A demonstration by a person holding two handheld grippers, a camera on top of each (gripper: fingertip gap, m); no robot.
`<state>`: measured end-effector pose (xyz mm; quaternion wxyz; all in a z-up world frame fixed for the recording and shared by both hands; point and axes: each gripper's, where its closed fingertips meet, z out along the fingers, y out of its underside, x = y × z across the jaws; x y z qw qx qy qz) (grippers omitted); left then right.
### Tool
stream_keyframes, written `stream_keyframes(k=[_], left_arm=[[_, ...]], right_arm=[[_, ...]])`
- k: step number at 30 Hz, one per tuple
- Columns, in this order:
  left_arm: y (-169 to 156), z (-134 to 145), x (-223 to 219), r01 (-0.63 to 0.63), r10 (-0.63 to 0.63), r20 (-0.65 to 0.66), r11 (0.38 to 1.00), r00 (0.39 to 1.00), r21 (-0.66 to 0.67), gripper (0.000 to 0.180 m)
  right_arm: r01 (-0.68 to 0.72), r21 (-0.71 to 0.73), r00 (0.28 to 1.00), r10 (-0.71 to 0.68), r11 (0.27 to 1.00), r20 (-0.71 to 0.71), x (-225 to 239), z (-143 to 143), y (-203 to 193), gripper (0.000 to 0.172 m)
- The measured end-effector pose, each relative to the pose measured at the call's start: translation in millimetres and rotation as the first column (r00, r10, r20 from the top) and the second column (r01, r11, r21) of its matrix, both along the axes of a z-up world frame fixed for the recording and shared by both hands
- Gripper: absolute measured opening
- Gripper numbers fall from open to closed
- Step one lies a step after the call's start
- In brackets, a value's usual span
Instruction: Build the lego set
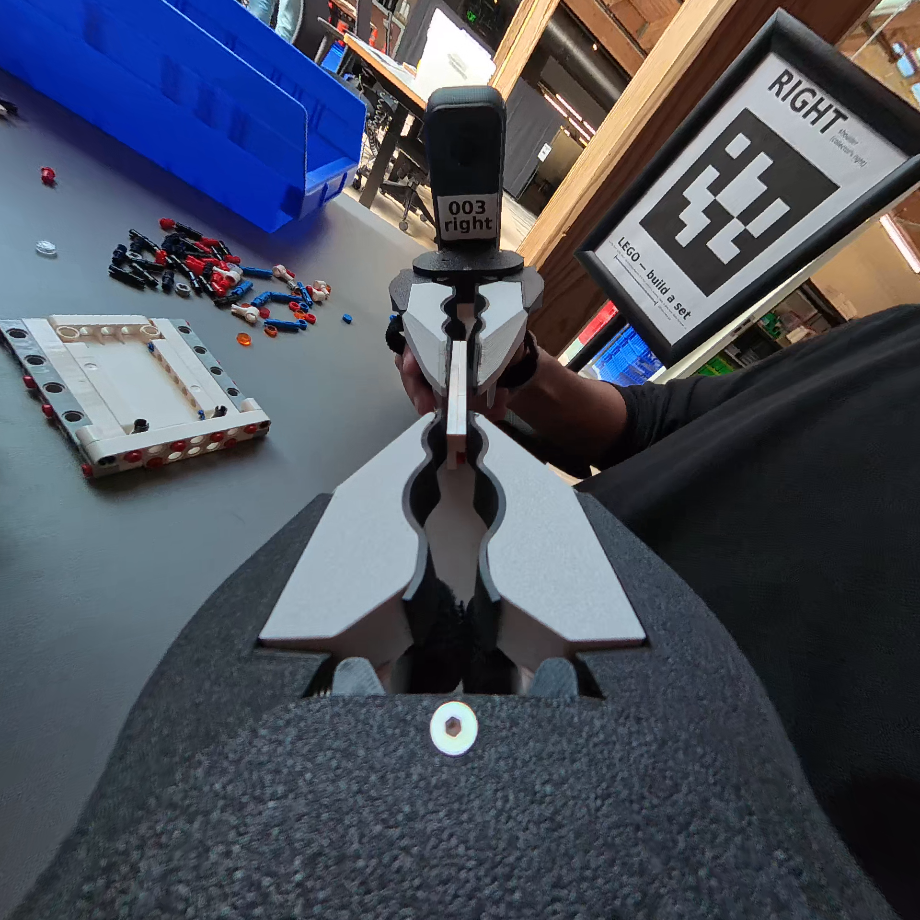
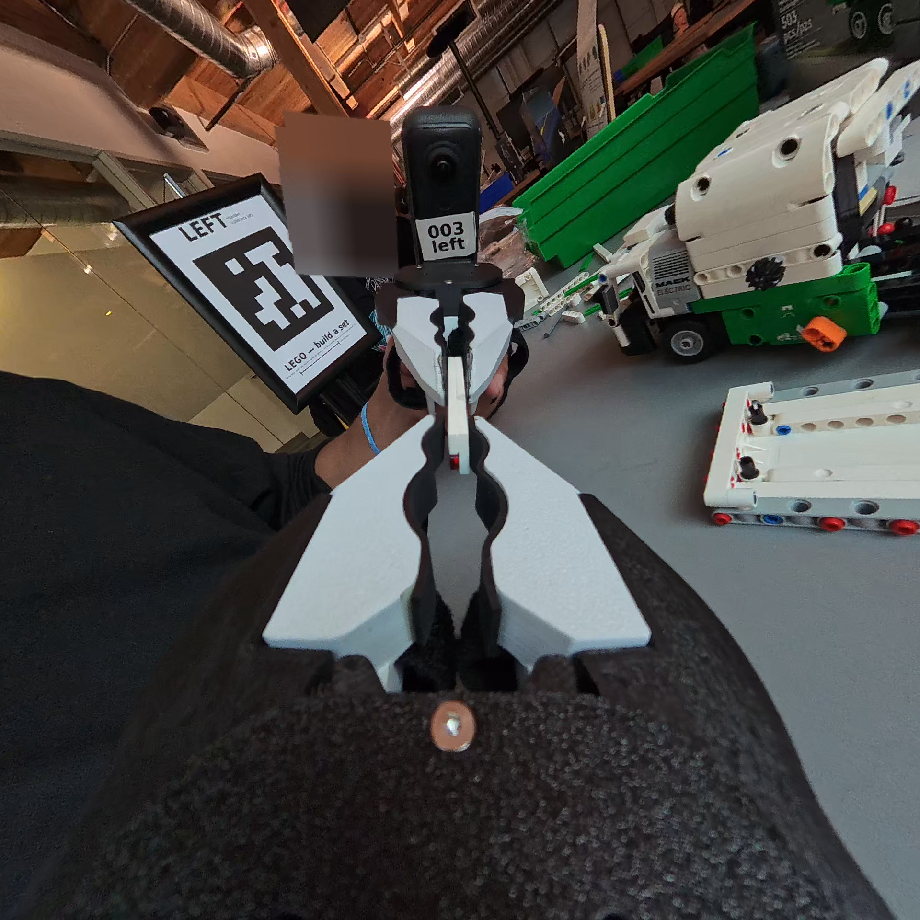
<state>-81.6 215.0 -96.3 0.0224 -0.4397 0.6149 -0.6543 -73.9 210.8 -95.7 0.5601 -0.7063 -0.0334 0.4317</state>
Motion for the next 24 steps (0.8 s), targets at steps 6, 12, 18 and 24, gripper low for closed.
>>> stream_keyframes(k=[6, 12, 18, 24], left_arm=[[1.9, -16.6, -11.0, 0.04, -0.049, 0.038, 0.976, 0.998, 0.214, 0.005], [22.8, -28.7, -15.9, 0.0, -0.017, 0.052, 0.953, 0.998, 0.303, 0.005], [45.2, -36.8, -8.9, -0.08, 0.072, 0.036, 0.951, 0.997, 0.299, 0.005], [48.4, -23.1, 9.3, -0.146, 0.124, 0.102, 0.96, 0.987, 0.238, 0.005]], right_arm=[[-0.032, -0.031, 0.997, 0.034, 0.999, 0.064, -4.6, -8.7, -0.4, 0.014], [0.169, -0.066, 0.923, -0.135, 0.983, 0.361, 25.9, -27.5, 10.5, 0.015], [0.585, 0.015, 0.679, -0.5, 0.811, 0.538, 106.8, -17.9, 28.9, 0.015], [0.63, -0.015, 0.657, -0.522, 0.776, 0.545, 161.4, -6.4, 63.3, 0.021]])
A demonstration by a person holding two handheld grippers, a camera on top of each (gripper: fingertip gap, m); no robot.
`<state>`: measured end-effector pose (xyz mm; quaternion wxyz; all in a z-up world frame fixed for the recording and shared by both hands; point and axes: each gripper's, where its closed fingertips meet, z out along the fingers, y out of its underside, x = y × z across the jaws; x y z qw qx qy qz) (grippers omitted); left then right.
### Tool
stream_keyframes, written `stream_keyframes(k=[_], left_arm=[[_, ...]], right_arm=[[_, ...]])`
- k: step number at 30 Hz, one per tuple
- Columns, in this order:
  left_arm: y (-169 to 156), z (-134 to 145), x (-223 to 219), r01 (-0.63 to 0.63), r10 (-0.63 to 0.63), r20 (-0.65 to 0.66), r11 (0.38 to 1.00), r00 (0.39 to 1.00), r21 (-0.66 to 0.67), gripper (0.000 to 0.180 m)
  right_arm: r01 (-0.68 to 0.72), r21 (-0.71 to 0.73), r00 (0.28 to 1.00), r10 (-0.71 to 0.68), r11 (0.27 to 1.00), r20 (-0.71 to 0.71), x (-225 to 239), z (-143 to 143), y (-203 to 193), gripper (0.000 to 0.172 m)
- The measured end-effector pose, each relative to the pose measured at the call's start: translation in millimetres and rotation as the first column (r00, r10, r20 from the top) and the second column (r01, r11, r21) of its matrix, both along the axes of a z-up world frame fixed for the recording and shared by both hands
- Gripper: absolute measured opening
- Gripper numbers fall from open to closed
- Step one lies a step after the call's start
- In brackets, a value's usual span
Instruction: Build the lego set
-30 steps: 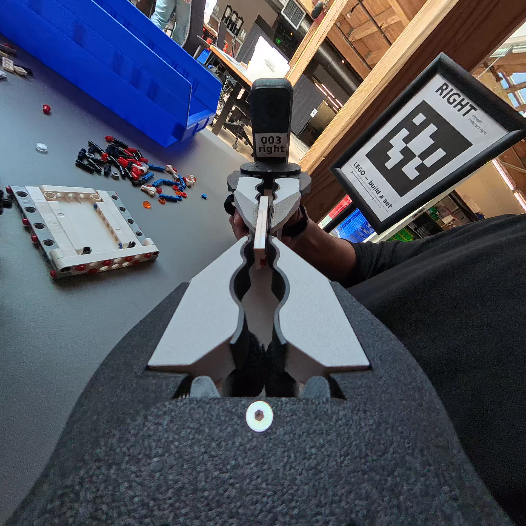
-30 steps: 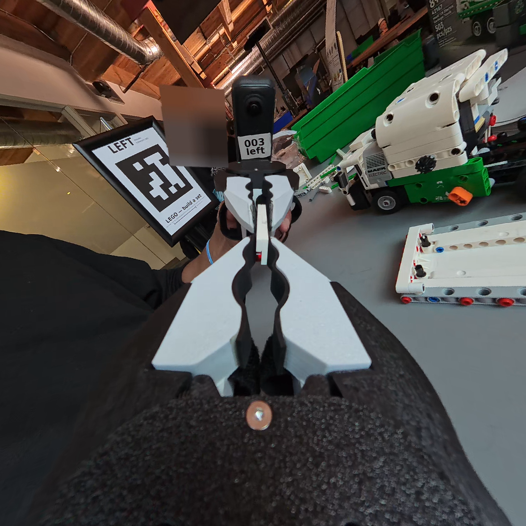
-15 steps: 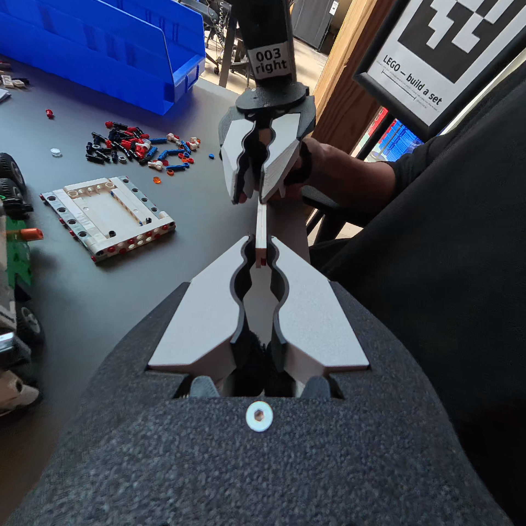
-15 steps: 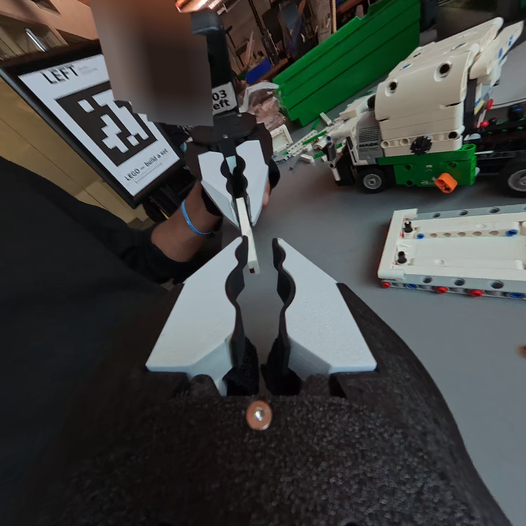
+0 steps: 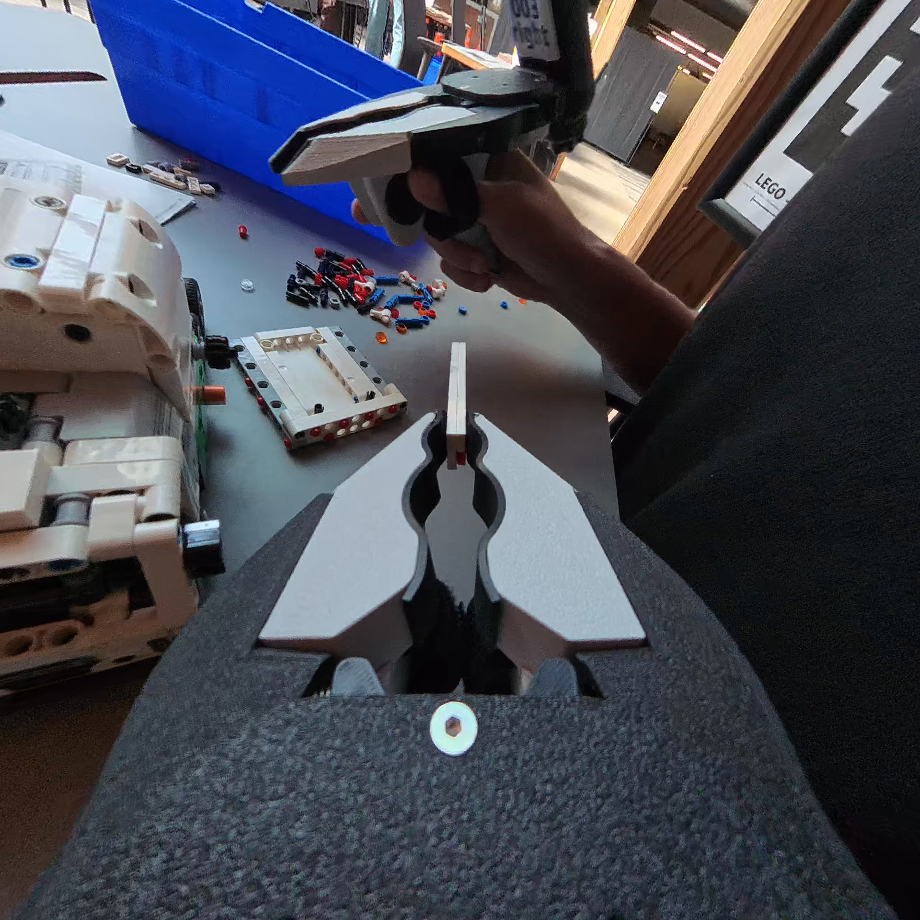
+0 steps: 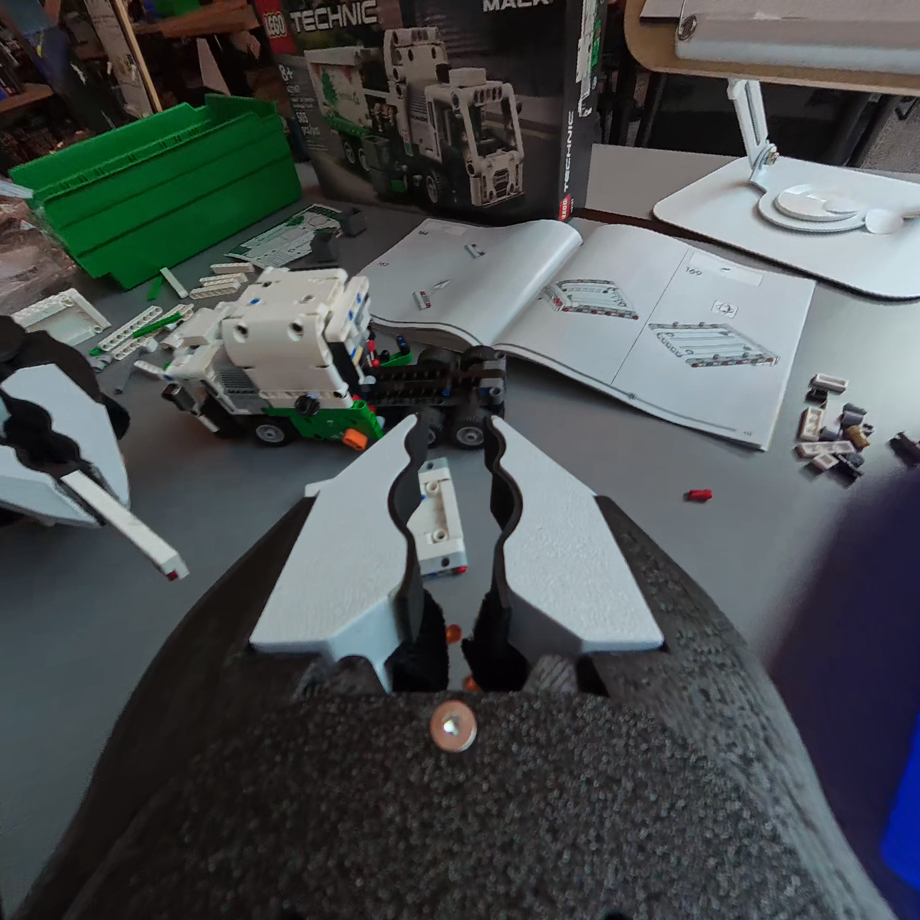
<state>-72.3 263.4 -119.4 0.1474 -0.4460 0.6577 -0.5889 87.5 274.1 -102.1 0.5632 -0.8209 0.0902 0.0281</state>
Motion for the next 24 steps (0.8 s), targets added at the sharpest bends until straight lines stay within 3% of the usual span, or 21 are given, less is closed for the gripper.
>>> stream_keyframes(k=[7, 12, 15, 19, 24], left_arm=[[-1.9, 1.0, 14.3, 0.006, -0.01, 0.058, 0.998, 0.998, 0.069, 0.005], [-5.2, 0.2, 13.7, 0.036, -0.04, 0.057, 0.997, 0.998, 0.069, 0.005], [1.3, 5.2, 15.4, 0.034, -0.033, 0.043, 0.999, 0.999, -0.017, 0.005], [9.4, 11.7, 16.6, 0.023, -0.019, 0.041, 0.994, 0.999, -0.105, 0.005], [9.2, 6.4, 19.9, 0.009, -0.008, 0.01, 0.996, 1.0, -0.088, 0.005]], right_arm=[[0.053, -0.188, 0.995, -0.035, 0.981, 0.098, 74.1, -15.0, 45.6, 0.034], [0.14, -0.228, 0.987, -0.118, 0.964, 0.105, 104.9, -28.6, 60.5, 0.034], [0.098, -0.223, 0.995, -0.098, 0.97, 0.009, 95.1, -36.3, 64.4, 0.036], [0.067, -0.239, 0.998, -0.062, 0.969, 0.03, 78.1, -44.4, 59.2, 0.035], [0.043, -0.201, 0.999, -0.036, 0.979, 0.038, 66.8, -38.0, 58.7, 0.032]])
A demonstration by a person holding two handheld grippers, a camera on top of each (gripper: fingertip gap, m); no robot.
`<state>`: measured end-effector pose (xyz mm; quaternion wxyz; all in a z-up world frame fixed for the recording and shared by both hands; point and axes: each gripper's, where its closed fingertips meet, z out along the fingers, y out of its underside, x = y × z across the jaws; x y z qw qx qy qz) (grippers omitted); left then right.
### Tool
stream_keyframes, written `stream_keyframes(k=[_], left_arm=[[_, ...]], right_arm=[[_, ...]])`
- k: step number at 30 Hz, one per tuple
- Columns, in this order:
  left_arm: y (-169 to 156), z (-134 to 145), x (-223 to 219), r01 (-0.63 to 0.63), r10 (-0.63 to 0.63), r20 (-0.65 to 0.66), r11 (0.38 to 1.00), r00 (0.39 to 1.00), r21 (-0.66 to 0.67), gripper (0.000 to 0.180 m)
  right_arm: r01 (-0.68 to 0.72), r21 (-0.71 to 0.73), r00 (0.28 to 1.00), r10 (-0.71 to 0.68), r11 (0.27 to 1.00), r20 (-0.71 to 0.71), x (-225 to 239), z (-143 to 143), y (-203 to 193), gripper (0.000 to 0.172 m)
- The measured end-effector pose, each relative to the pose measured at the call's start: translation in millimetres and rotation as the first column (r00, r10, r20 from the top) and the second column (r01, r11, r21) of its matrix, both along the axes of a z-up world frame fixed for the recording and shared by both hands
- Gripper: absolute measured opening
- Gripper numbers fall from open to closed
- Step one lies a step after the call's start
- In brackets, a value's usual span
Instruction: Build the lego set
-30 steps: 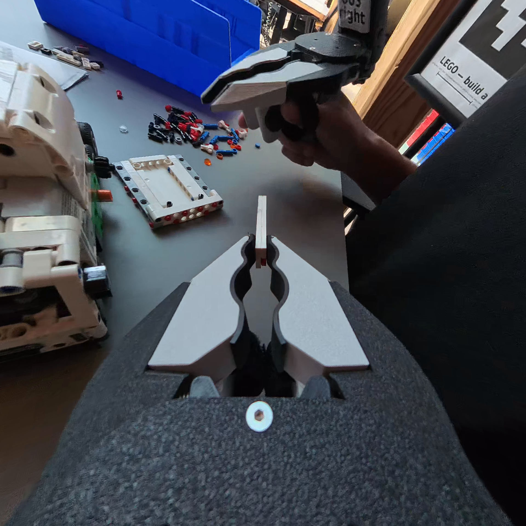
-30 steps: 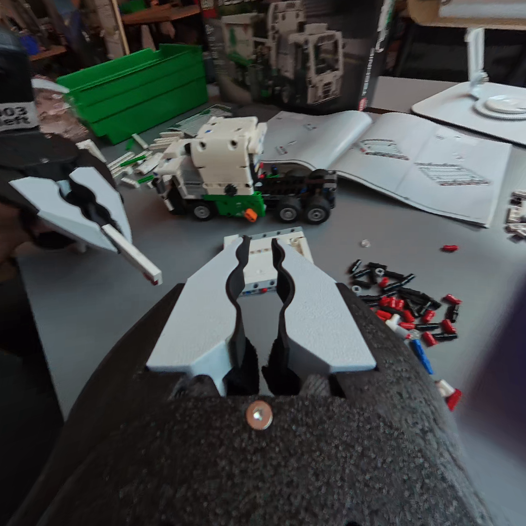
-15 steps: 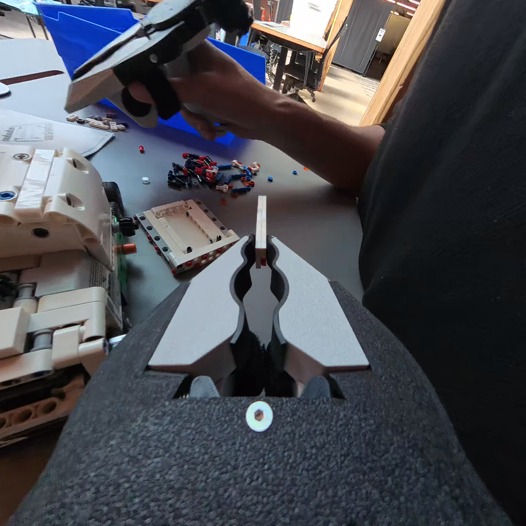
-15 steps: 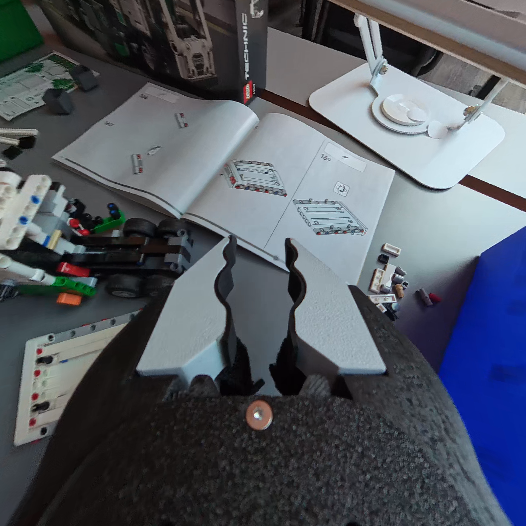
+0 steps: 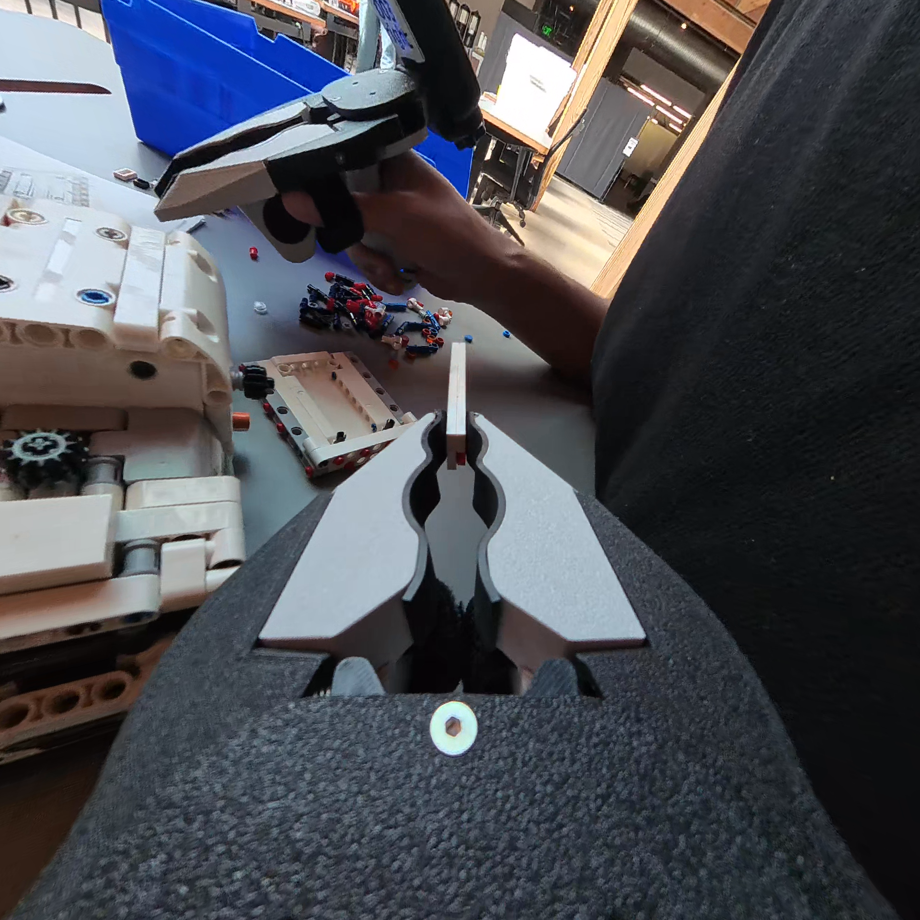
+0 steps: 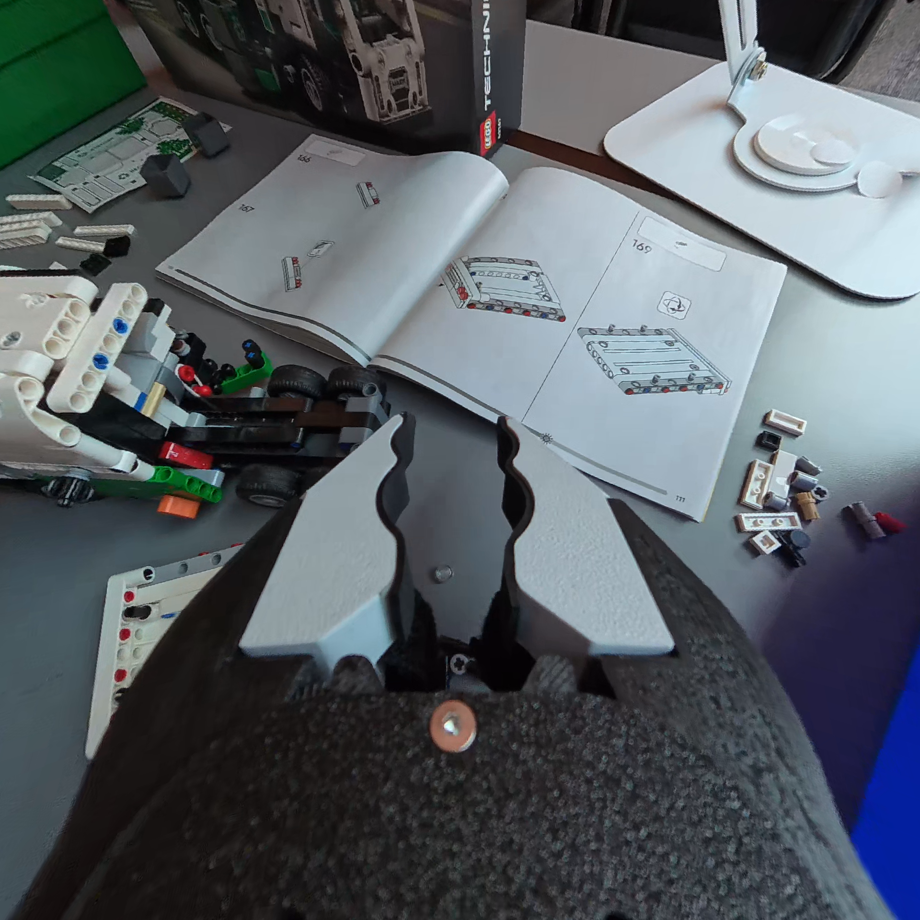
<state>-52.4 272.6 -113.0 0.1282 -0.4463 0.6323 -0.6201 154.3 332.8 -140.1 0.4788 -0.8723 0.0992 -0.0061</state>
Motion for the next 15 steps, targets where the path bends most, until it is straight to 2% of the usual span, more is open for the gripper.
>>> stream_keyframes(k=[7, 15], left_arm=[[-0.1, -5.6, 3.2, -0.025, 0.026, -0.018, 0.999, 0.999, 0.043, 0.005], [-0.5, -10.9, 5.2, -0.04, 0.043, -0.037, 0.996, 0.998, 0.08, 0.005]], right_arm=[[0.01, -0.012, 1.0, -0.01, 1.0, 0.015, 7.8, -3.4, -10.5, 0.031], [-0.016, 0.025, 0.999, 0.015, 1.0, 0.051, 5.3, 12.3, -13.3, 0.031]])
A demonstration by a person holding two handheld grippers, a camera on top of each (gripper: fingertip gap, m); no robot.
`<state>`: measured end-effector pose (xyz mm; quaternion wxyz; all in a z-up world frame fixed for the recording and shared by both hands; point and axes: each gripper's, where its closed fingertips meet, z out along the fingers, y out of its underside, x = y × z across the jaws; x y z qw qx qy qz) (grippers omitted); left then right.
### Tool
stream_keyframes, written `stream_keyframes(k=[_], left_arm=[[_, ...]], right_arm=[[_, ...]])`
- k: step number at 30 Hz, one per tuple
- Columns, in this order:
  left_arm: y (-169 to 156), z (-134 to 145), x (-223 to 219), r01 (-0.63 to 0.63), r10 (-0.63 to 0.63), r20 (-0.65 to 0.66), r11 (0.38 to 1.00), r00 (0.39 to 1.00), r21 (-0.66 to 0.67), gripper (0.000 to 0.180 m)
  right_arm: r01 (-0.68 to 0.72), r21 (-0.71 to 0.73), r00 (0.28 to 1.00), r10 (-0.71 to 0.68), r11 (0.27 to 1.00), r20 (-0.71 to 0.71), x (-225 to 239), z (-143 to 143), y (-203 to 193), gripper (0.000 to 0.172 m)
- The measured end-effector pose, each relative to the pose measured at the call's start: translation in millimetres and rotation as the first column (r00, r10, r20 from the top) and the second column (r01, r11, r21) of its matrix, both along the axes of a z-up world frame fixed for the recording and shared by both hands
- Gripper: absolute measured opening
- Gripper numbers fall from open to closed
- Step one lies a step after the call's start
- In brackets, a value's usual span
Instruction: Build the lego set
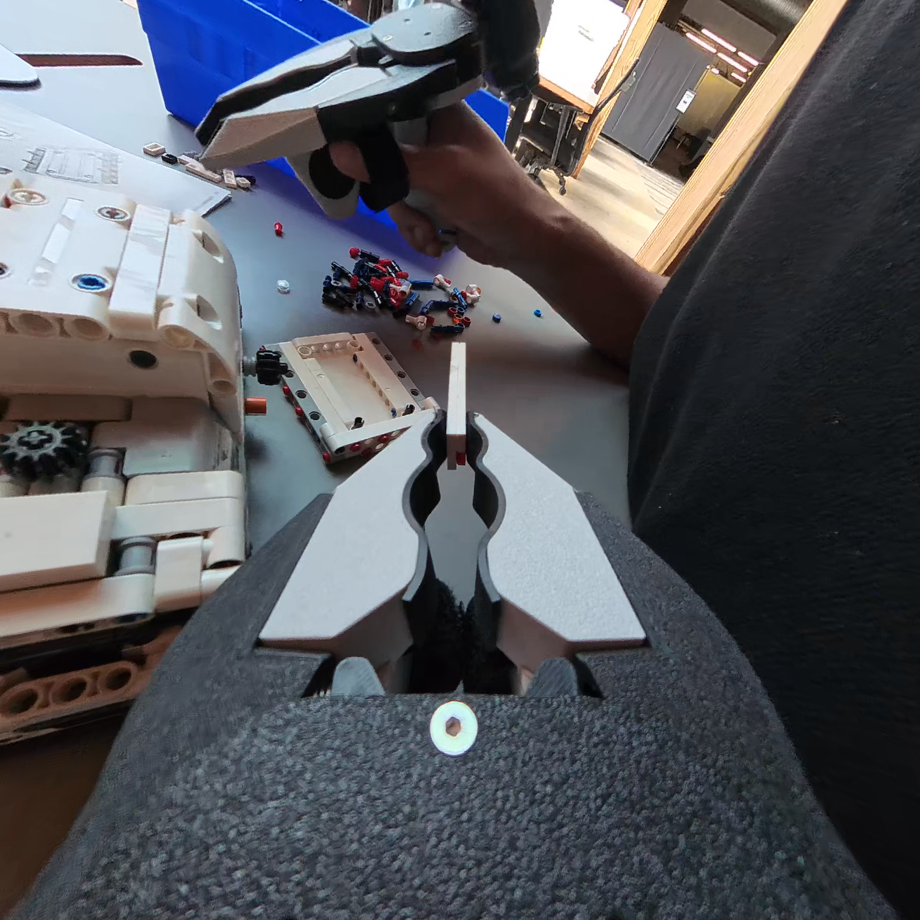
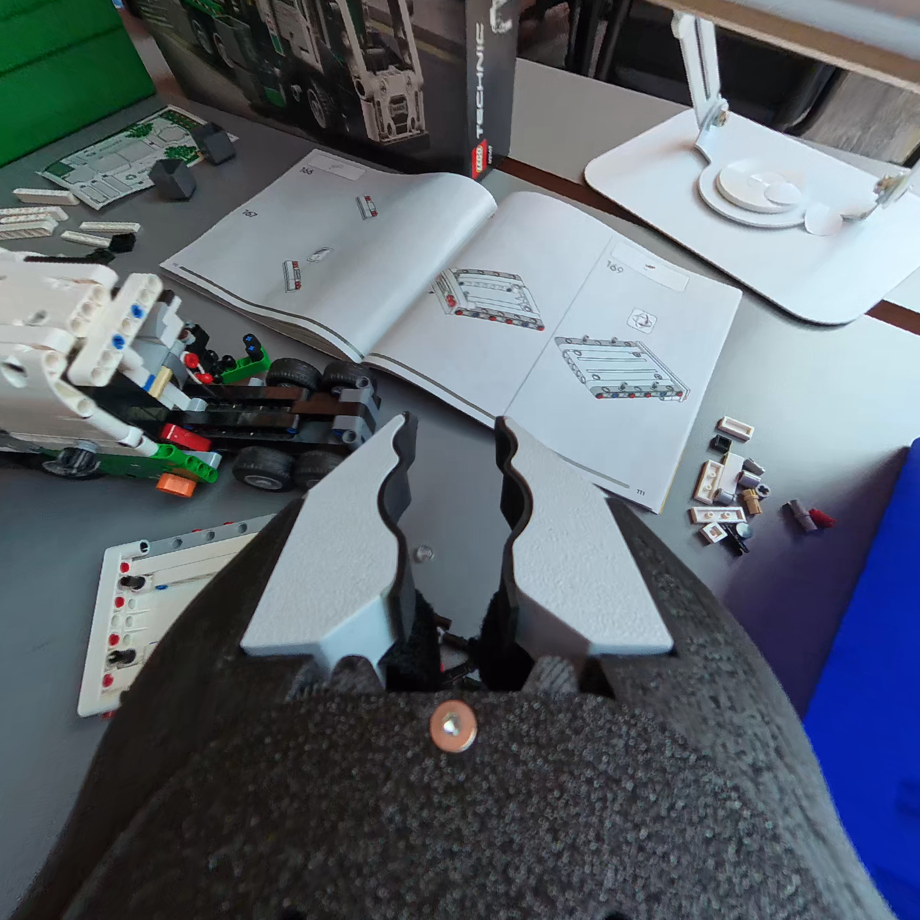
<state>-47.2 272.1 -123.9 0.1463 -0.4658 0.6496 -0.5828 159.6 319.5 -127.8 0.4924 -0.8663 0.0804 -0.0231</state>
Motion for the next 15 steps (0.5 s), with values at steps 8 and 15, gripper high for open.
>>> stream_keyframes(k=[8, 15], left_arm=[[-0.8, -35.0, -30.5, 0.069, -0.04, -0.103, 0.953, 0.994, 0.297, 0.005], [-8.4, -52.0, -49.0, 0.185, -0.129, -0.184, 0.925, 0.975, 0.331, 0.006]], right_arm=[[-0.331, -0.037, 0.944, 0.331, 0.943, -0.004, -68.2, 1.2, -19.4, 0.029], [-0.396, -0.101, 0.916, 0.385, 0.913, -0.111, -109.5, -23.1, -50.1, 0.029]])
